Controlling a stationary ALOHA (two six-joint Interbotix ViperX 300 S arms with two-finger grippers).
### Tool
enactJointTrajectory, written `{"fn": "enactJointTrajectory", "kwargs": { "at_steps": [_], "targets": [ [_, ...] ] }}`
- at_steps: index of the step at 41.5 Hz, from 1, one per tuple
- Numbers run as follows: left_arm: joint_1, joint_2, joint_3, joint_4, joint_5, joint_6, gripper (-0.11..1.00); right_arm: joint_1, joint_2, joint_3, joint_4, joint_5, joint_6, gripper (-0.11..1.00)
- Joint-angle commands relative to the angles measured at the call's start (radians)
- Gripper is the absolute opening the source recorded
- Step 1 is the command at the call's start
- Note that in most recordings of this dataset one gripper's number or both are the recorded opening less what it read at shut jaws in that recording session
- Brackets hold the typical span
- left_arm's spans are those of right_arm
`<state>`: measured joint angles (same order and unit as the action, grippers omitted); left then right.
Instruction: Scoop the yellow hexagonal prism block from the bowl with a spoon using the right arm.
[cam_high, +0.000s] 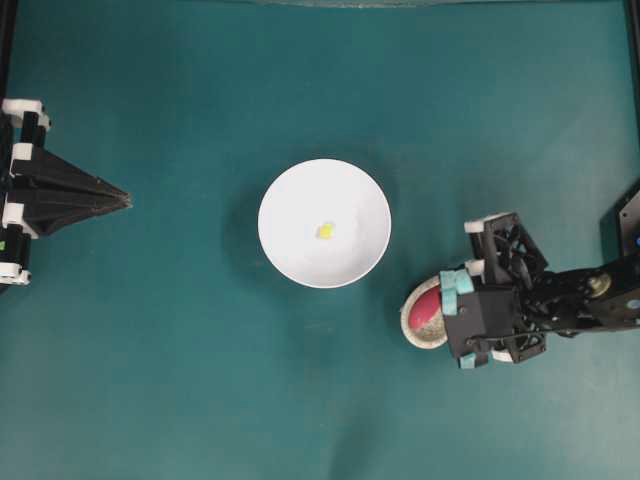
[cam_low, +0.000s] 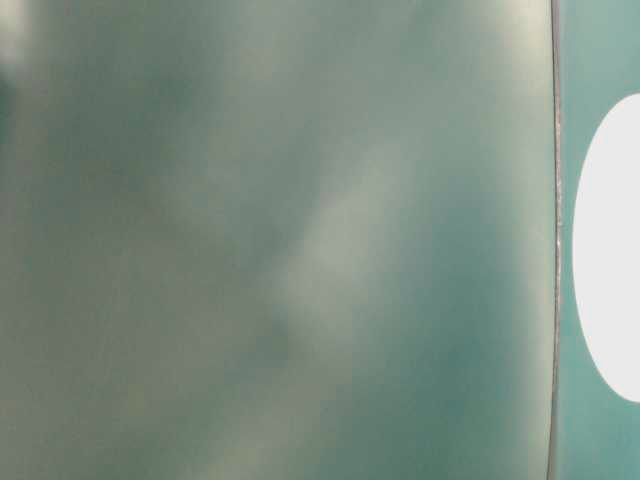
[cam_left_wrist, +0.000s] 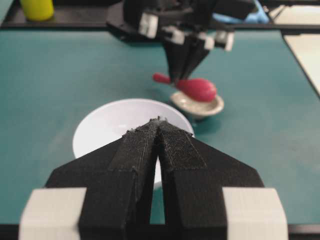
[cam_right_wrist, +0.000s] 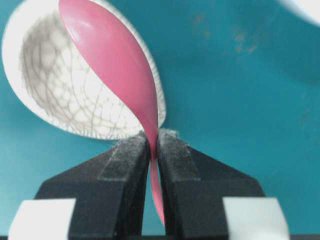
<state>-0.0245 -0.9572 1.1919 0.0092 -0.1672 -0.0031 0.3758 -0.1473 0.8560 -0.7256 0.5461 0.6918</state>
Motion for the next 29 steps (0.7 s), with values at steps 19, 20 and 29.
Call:
{"fn": "enactJointTrajectory", "kwargs": {
  "at_steps": [19, 20, 29],
  "targets": [
    [0.000, 0.008, -0.011, 0.003, -0.005, 0.003, 0.00, 0.002, -0.069, -0.058, 0.301, 0.061, -0.009, 0.11],
    [-0.002, 0.008, -0.011, 0.005, -0.005, 0.003, 0.00, 0.002, -0.067, -0.060, 0.305, 0.063, -0.009, 0.11],
    [0.000, 0.008, -0.011, 0.005, -0.005, 0.003, 0.00, 0.002, -0.067, -0.074, 0.357, 0.126, -0.009, 0.11]
  ]
}}
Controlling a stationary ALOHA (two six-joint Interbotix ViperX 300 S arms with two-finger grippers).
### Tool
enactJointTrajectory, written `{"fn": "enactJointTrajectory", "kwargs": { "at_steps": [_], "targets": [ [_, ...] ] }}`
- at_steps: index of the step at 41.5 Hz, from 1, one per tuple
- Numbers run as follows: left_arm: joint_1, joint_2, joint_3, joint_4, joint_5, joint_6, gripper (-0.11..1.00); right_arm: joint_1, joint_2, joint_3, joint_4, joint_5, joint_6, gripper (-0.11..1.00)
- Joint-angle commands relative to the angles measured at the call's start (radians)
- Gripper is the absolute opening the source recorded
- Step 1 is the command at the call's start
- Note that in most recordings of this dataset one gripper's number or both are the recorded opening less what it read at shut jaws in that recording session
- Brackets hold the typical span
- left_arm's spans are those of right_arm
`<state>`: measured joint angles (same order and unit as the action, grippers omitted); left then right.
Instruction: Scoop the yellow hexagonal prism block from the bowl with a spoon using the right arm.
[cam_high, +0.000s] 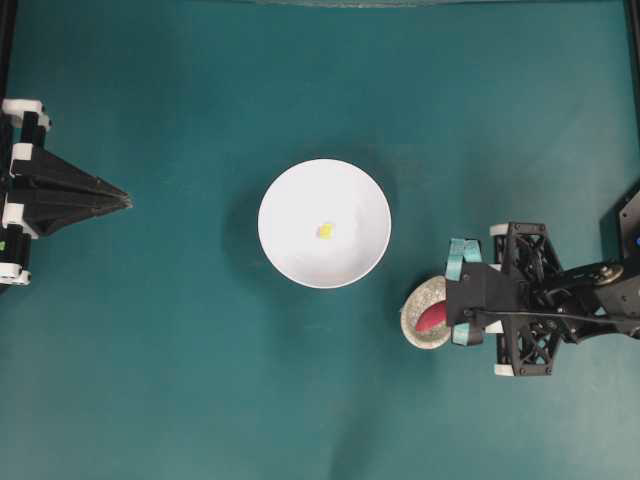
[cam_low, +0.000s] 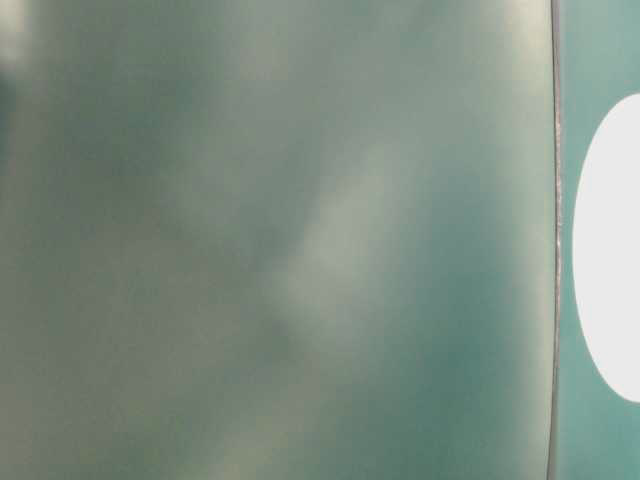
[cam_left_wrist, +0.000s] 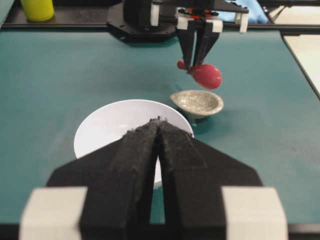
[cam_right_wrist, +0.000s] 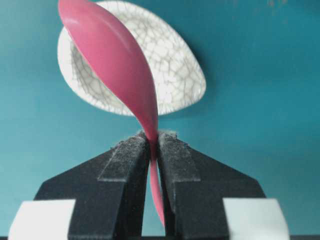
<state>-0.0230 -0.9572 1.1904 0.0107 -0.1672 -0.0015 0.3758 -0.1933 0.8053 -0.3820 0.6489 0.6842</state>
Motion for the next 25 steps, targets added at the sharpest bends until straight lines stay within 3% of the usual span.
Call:
{"fn": "enactJointTrajectory", "kwargs": {
  "at_steps": [1, 13, 18, 25],
  "targets": [
    [-0.002, 0.008, -0.009, 0.003, -0.005, 0.002, 0.00, 0.002, -0.020, -0.023, 0.015, 0.031, -0.003, 0.11],
    [-0.002, 0.008, -0.009, 0.003, -0.005, 0.002, 0.00, 0.018, 0.003, -0.046, 0.029, 0.067, -0.067, 0.11],
    [-0.002, 0.008, -0.009, 0.003, -0.005, 0.002, 0.00, 0.012, 0.012, -0.064, 0.066, 0.048, -0.063, 0.11],
    [-0.002, 0.008, -0.009, 0.003, -0.005, 0.002, 0.00, 0.012, 0.021, -0.078, 0.071, -0.038, -0.057, 0.11]
  ]
}}
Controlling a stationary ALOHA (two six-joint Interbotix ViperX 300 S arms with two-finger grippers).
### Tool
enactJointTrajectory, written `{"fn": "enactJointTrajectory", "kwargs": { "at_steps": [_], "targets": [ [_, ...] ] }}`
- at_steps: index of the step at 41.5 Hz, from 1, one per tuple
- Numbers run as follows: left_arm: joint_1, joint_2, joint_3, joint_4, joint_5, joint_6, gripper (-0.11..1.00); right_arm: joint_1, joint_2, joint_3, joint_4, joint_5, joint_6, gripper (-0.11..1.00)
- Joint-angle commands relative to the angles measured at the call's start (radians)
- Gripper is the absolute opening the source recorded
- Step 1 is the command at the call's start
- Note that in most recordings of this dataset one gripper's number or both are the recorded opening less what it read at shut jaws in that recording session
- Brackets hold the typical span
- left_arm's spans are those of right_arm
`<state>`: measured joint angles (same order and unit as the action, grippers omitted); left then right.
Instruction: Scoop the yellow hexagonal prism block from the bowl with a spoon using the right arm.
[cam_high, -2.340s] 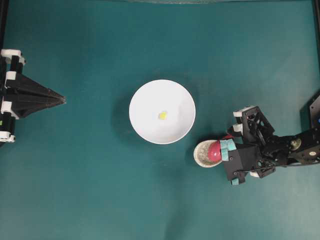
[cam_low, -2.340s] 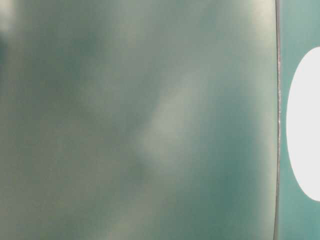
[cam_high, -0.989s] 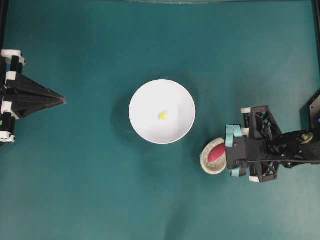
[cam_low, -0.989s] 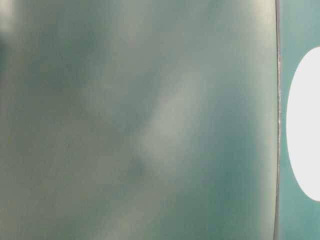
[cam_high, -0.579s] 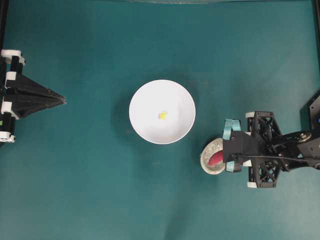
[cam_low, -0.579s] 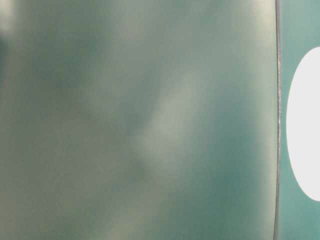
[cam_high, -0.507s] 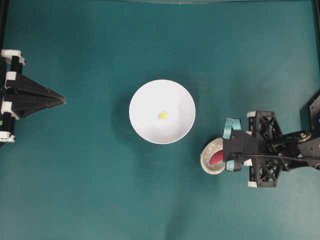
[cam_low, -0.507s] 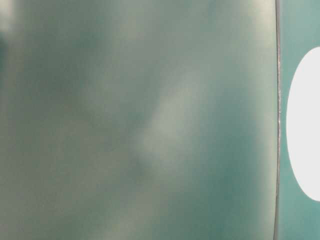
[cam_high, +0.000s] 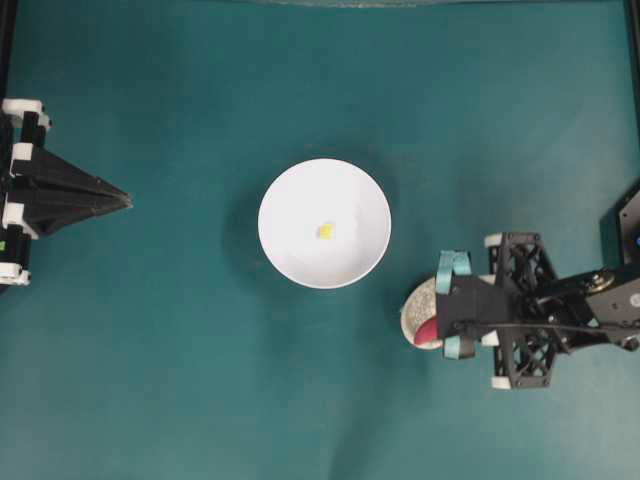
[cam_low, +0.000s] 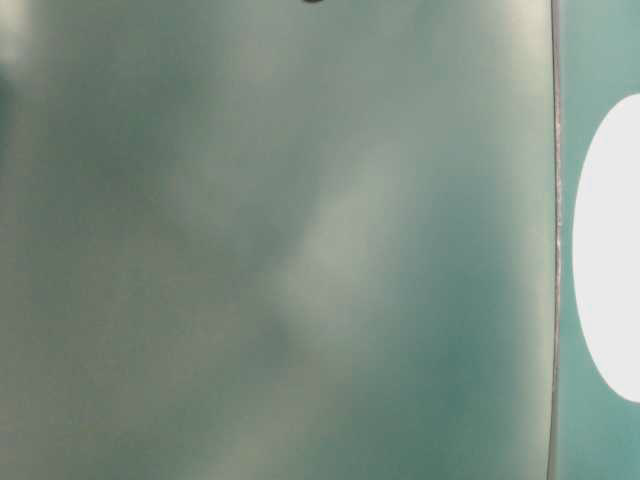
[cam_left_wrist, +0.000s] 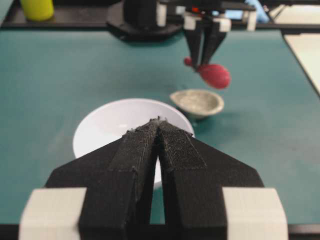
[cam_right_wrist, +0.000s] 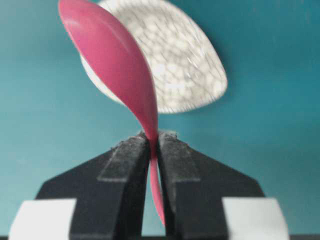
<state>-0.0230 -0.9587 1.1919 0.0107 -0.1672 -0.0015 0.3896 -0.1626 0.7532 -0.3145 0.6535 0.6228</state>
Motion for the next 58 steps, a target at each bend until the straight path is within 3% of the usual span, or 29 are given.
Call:
{"fn": "enactJointTrajectory", "kwargs": {
  "at_steps": [1, 8, 16, 22, 30, 41, 53, 58],
  "targets": [
    [-0.002, 0.009, -0.011, 0.003, -0.005, 0.002, 0.00, -0.002, -0.008, -0.028, 0.003, -0.057, 0.009, 0.11],
    [-0.003, 0.009, -0.011, 0.003, -0.005, 0.002, 0.00, -0.014, 0.003, -0.038, 0.003, -0.186, 0.072, 0.11],
    [-0.002, 0.009, -0.009, 0.003, 0.000, 0.002, 0.00, -0.023, 0.012, -0.041, 0.000, -0.235, 0.123, 0.11],
    [-0.002, 0.009, -0.009, 0.003, 0.011, 0.002, 0.00, -0.034, 0.017, -0.034, 0.000, -0.222, 0.123, 0.11],
    [-0.002, 0.009, -0.009, 0.003, 0.017, 0.000, 0.00, -0.037, 0.017, -0.026, 0.018, -0.063, 0.140, 0.11],
    [-0.002, 0.009, -0.009, 0.003, 0.017, 0.002, 0.00, -0.044, 0.017, -0.026, 0.091, -0.031, 0.166, 0.11],
    [-0.002, 0.008, -0.011, 0.003, 0.017, 0.002, 0.00, -0.048, 0.014, -0.028, 0.253, -0.040, 0.163, 0.11],
    [-0.002, 0.009, -0.011, 0.003, 0.017, 0.000, 0.00, -0.051, 0.009, -0.023, 0.296, -0.061, 0.164, 0.11]
  ]
}}
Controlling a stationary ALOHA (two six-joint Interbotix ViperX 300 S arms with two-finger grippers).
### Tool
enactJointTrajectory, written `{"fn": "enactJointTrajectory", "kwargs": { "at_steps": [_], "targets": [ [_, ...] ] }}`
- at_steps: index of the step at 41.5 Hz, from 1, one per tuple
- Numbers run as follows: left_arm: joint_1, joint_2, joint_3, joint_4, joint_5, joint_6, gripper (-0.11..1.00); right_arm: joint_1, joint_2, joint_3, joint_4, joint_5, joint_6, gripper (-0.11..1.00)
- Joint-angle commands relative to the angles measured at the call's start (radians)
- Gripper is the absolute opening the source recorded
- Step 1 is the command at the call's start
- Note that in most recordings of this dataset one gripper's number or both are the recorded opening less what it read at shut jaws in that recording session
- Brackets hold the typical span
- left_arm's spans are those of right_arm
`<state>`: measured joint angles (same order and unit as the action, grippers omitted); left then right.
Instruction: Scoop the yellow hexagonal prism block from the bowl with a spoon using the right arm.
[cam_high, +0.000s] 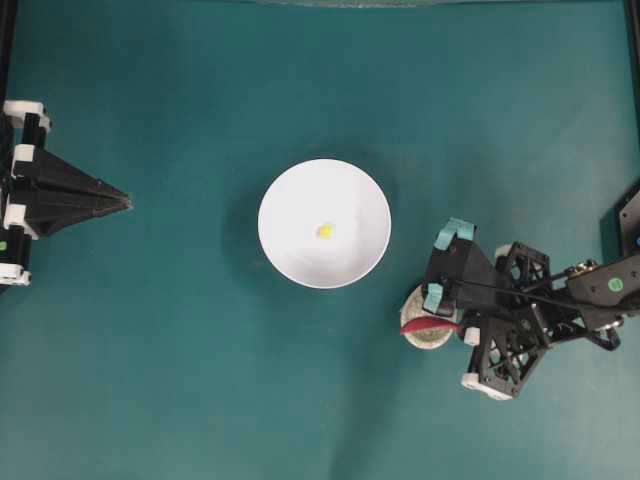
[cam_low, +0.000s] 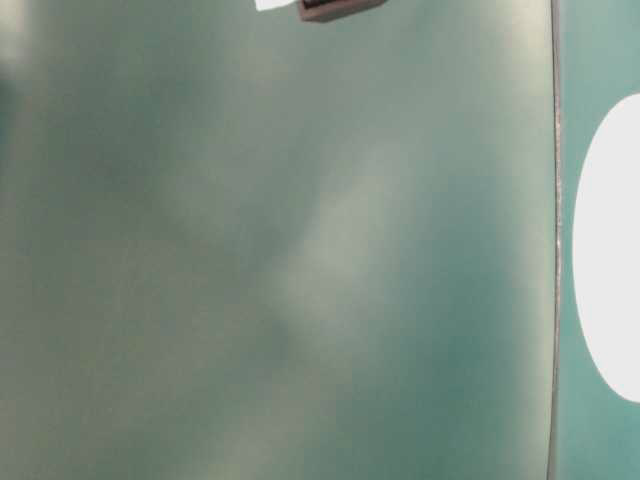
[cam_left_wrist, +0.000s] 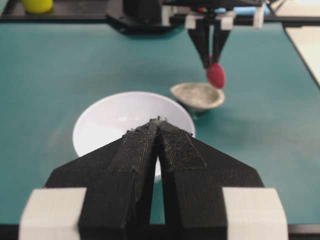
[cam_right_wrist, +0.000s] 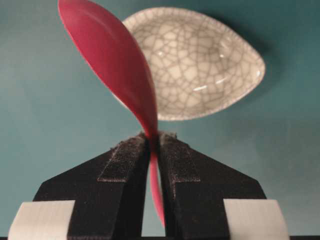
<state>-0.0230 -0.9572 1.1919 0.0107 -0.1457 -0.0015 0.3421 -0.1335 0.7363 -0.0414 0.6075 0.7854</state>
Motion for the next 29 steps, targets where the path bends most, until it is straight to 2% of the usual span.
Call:
{"fn": "enactJointTrajectory", "kwargs": {
  "at_steps": [1, 8, 15, 29],
  "targets": [
    [-0.002, 0.008, -0.011, 0.003, -0.005, 0.000, 0.00, -0.005, -0.021, -0.003, 0.029, -0.021, 0.002, 0.11],
    [-0.002, 0.006, -0.011, 0.003, -0.005, 0.000, 0.00, -0.035, -0.048, 0.029, 0.109, -0.084, 0.002, 0.11],
    [-0.002, 0.006, -0.009, 0.003, -0.005, 0.000, 0.00, -0.061, -0.097, 0.080, 0.164, -0.161, 0.002, 0.11],
    [-0.002, 0.006, -0.011, 0.003, -0.002, 0.000, 0.00, -0.072, -0.201, 0.189, 0.284, -0.388, 0.002, 0.11]
  ]
}}
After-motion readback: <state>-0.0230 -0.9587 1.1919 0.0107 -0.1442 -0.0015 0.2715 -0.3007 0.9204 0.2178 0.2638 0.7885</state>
